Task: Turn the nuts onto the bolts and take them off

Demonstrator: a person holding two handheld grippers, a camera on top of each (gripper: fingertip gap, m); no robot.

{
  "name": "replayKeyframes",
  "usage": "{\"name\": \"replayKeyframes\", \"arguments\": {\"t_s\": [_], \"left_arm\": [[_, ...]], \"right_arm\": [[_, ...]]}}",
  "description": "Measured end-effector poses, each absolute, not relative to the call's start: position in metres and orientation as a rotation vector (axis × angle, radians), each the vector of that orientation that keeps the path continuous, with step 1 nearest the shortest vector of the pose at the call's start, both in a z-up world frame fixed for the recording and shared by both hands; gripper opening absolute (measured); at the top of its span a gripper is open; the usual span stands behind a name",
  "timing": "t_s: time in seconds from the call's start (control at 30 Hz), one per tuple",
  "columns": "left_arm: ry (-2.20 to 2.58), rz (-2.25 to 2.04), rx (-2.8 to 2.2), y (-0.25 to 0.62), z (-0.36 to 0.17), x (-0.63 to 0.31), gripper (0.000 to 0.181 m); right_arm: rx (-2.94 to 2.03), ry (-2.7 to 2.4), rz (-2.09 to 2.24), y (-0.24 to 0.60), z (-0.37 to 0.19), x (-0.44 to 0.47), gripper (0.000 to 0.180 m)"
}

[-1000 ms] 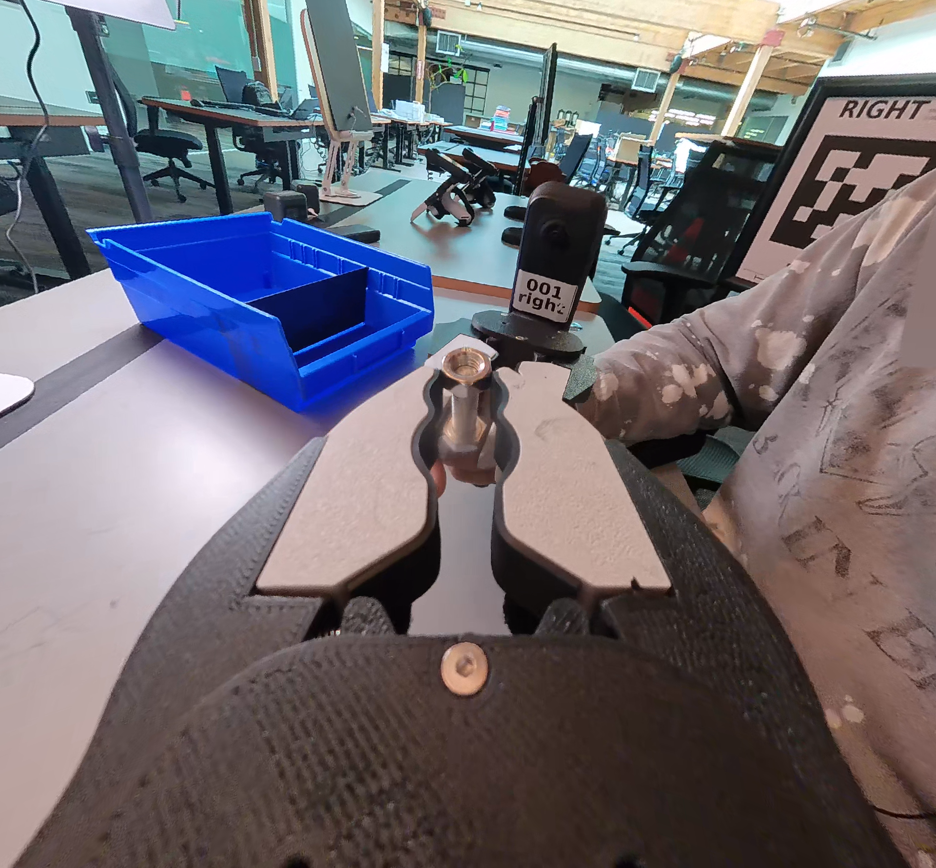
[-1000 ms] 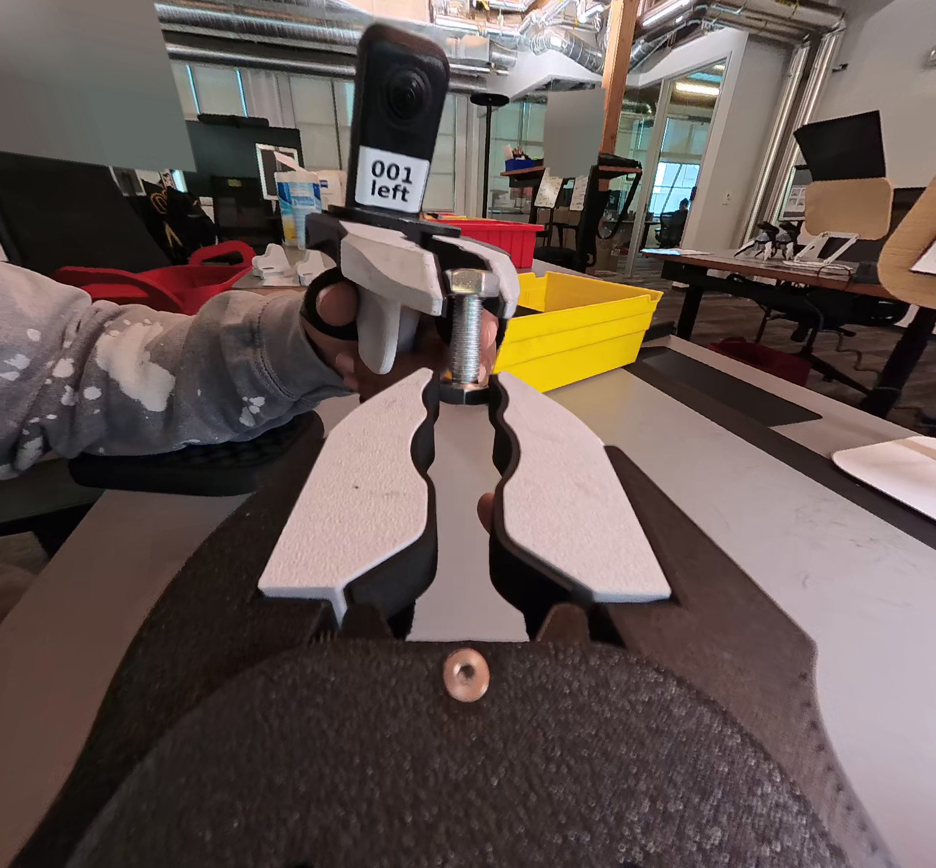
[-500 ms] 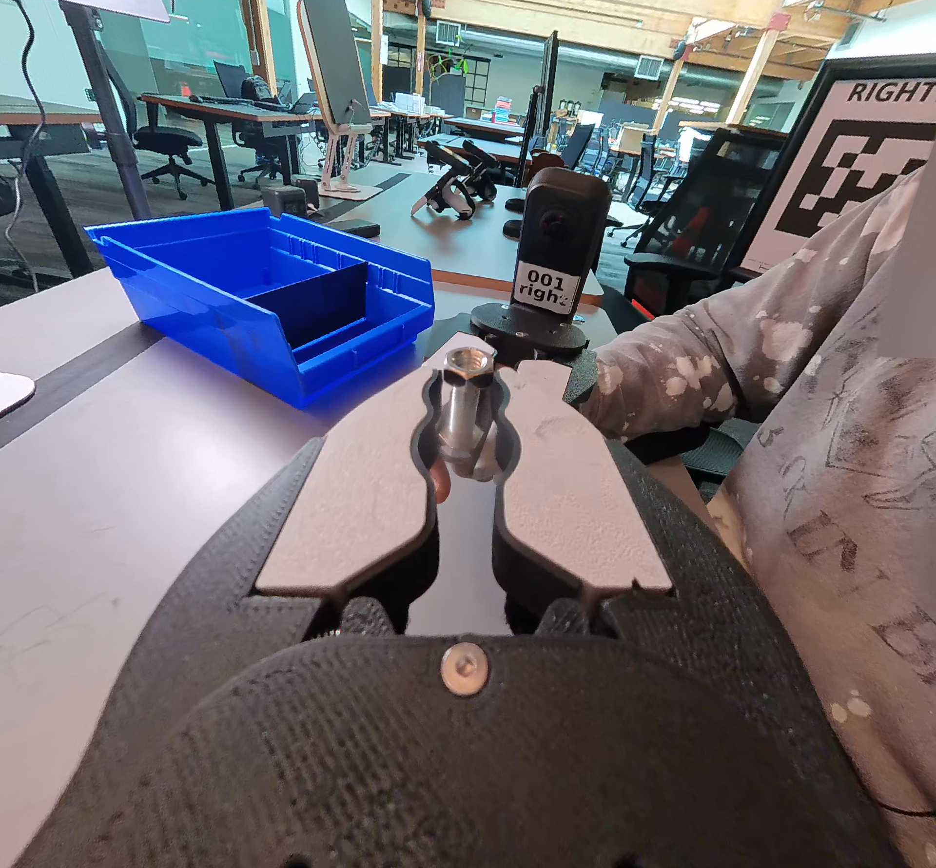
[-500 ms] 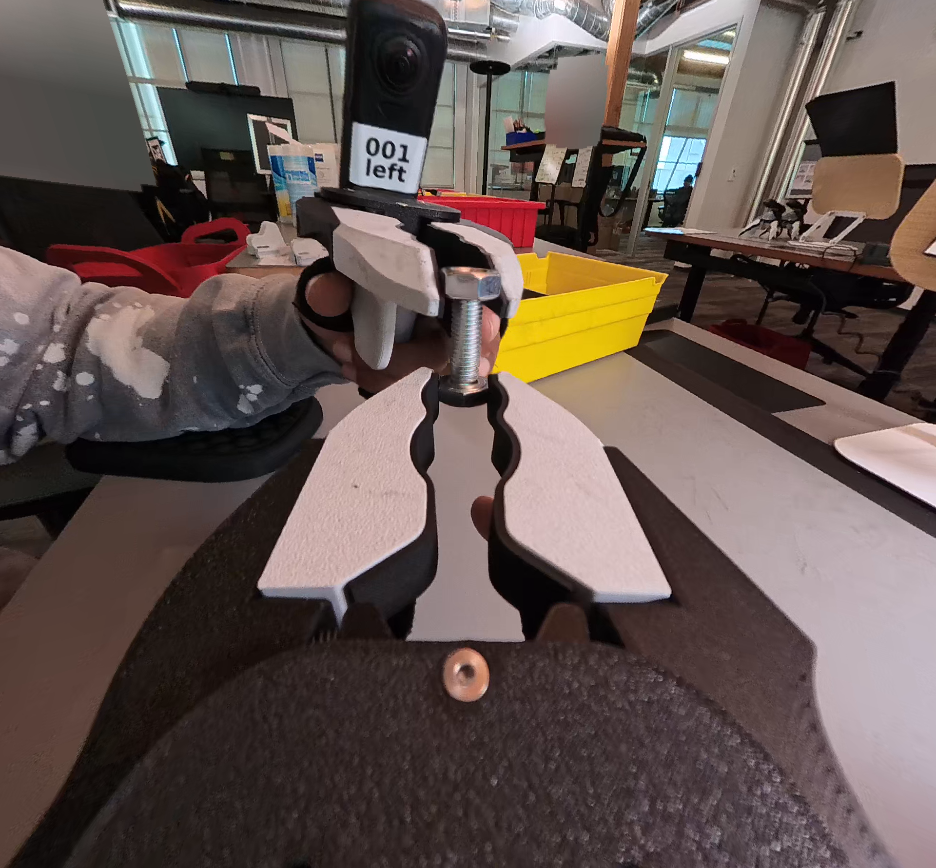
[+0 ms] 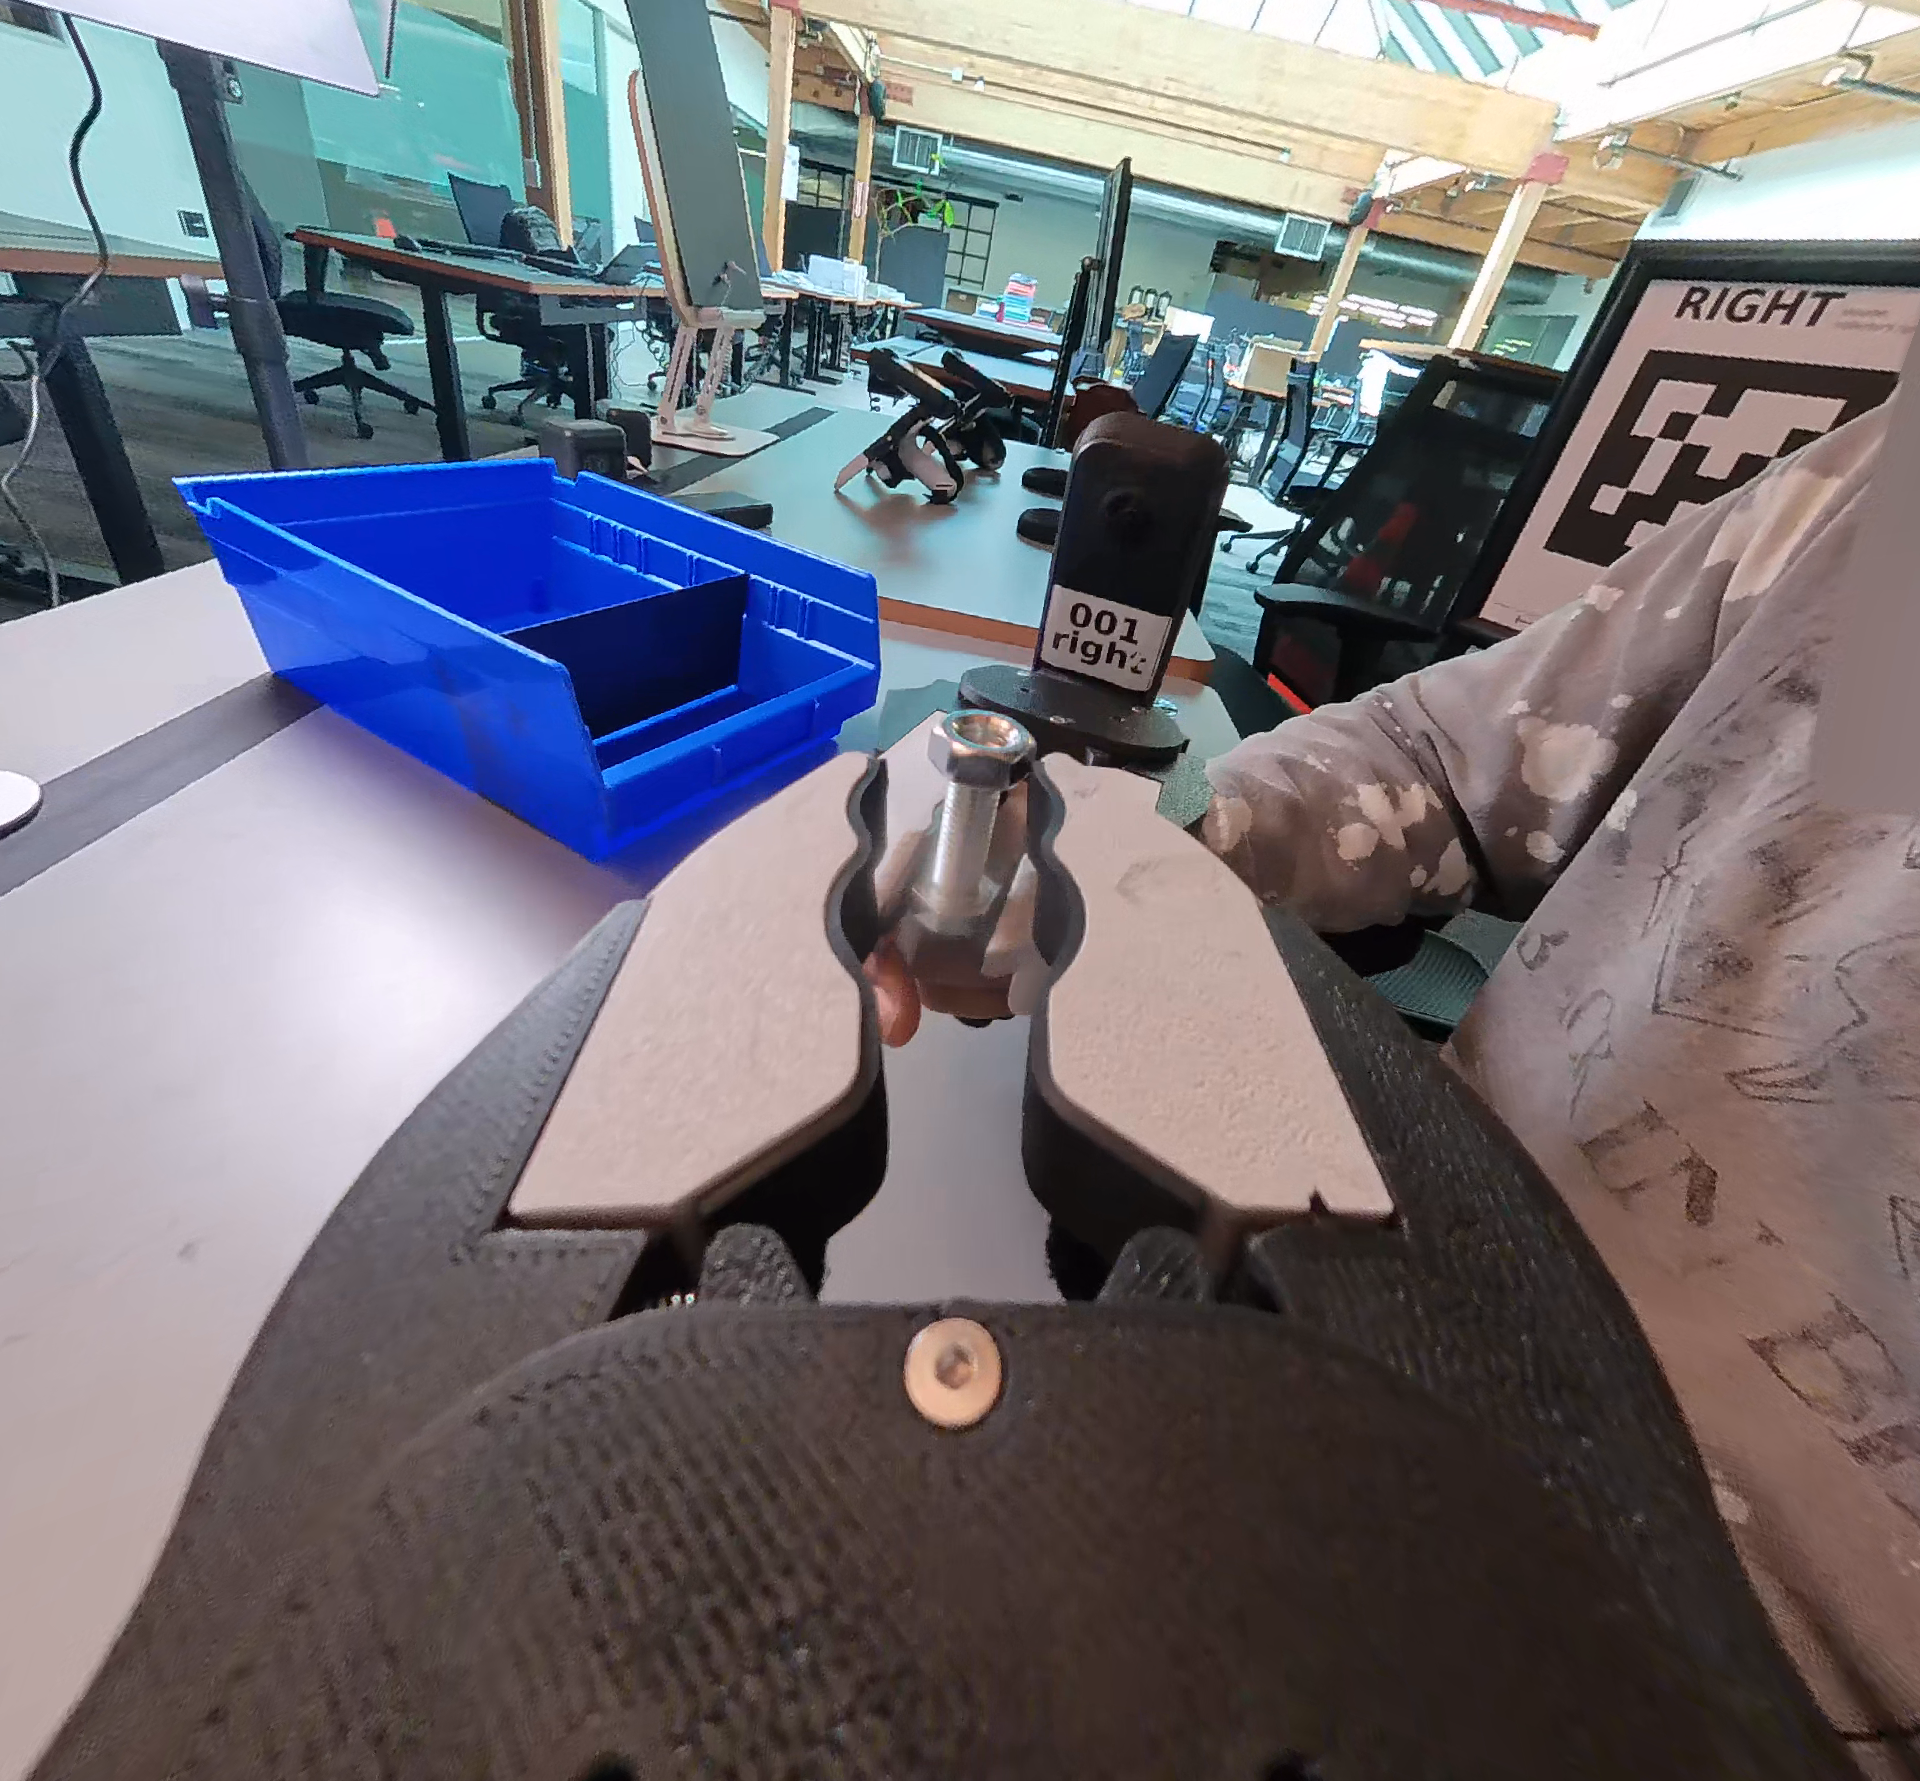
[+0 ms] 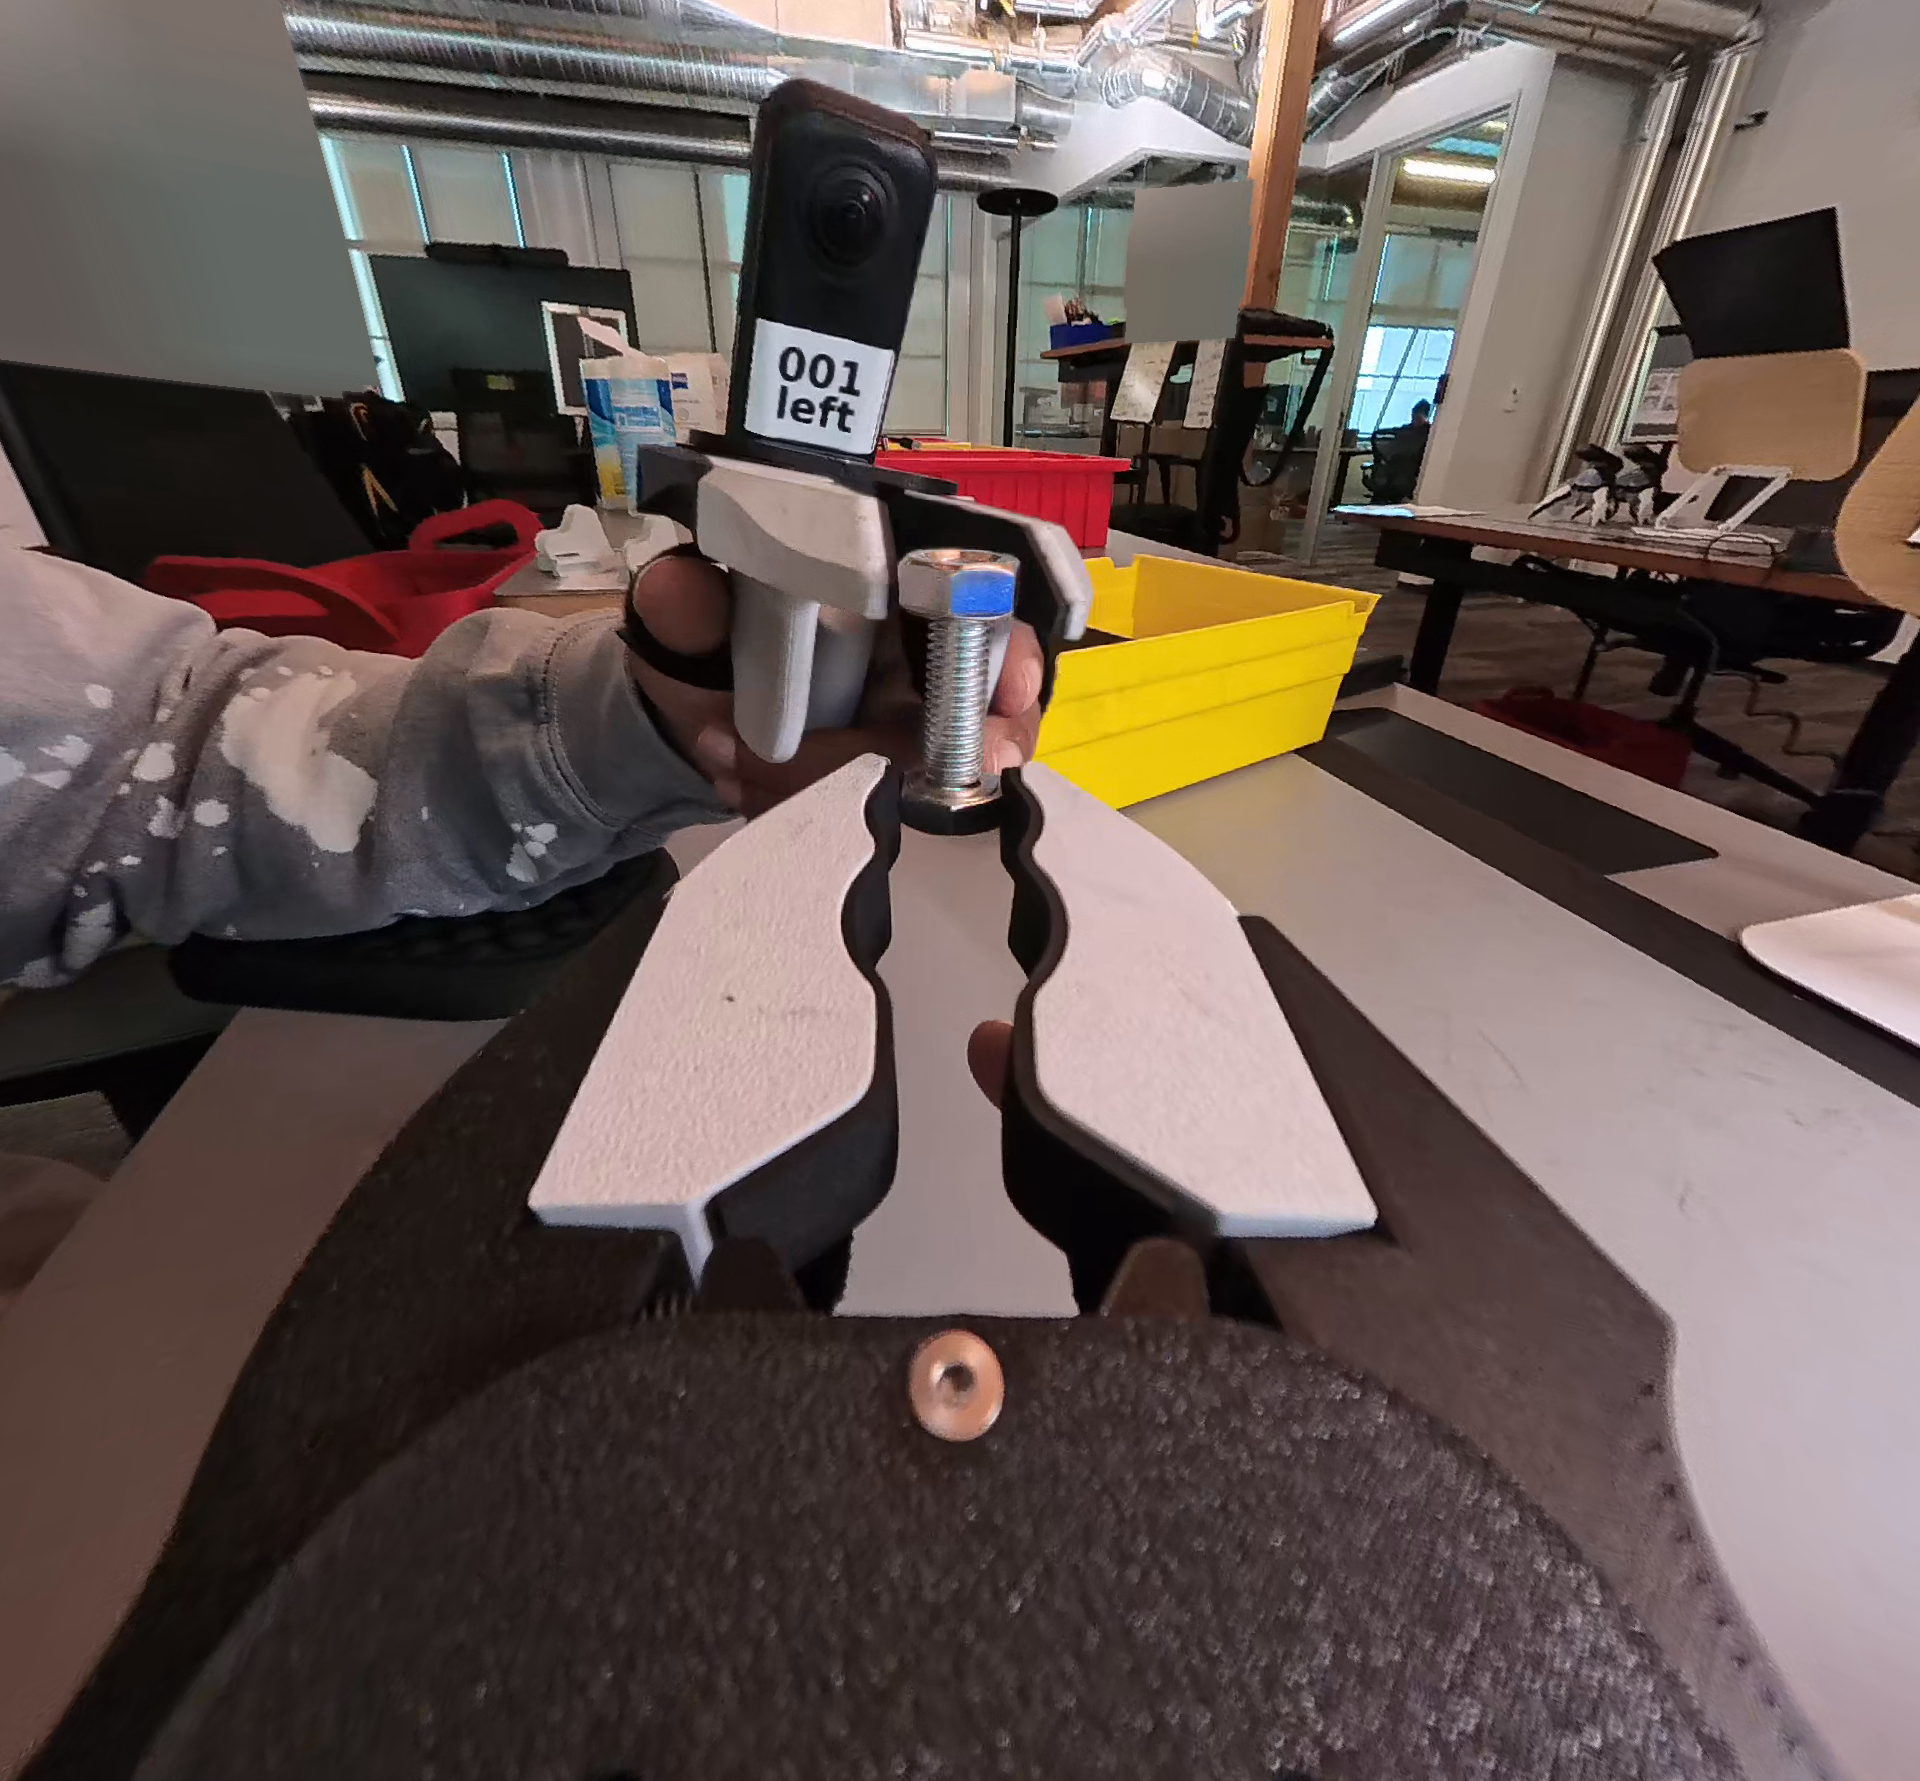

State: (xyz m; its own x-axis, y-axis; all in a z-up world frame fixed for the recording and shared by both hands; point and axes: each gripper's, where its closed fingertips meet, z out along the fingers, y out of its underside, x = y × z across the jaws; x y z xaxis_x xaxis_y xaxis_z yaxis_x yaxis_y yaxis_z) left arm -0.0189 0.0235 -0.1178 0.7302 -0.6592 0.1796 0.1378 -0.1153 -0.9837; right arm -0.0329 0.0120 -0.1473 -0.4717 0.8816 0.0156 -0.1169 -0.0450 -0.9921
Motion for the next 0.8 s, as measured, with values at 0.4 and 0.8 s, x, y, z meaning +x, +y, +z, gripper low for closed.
{"name": "replayKeyframes", "arguments": {"t_s": [0.4, 0.8], "left_arm": [[0.423, -0.785, -1.497, 0.017, -0.109, -0.024, 0.025], [0.402, -0.751, -1.497, 0.018, -0.108, -0.031, 0.023]], "right_arm": [[-0.810, -1.417, 1.668, 0.012, -0.139, -0.028, 0.018], [-0.776, -1.400, 1.705, 0.010, -0.133, -0.024, 0.018]]}}
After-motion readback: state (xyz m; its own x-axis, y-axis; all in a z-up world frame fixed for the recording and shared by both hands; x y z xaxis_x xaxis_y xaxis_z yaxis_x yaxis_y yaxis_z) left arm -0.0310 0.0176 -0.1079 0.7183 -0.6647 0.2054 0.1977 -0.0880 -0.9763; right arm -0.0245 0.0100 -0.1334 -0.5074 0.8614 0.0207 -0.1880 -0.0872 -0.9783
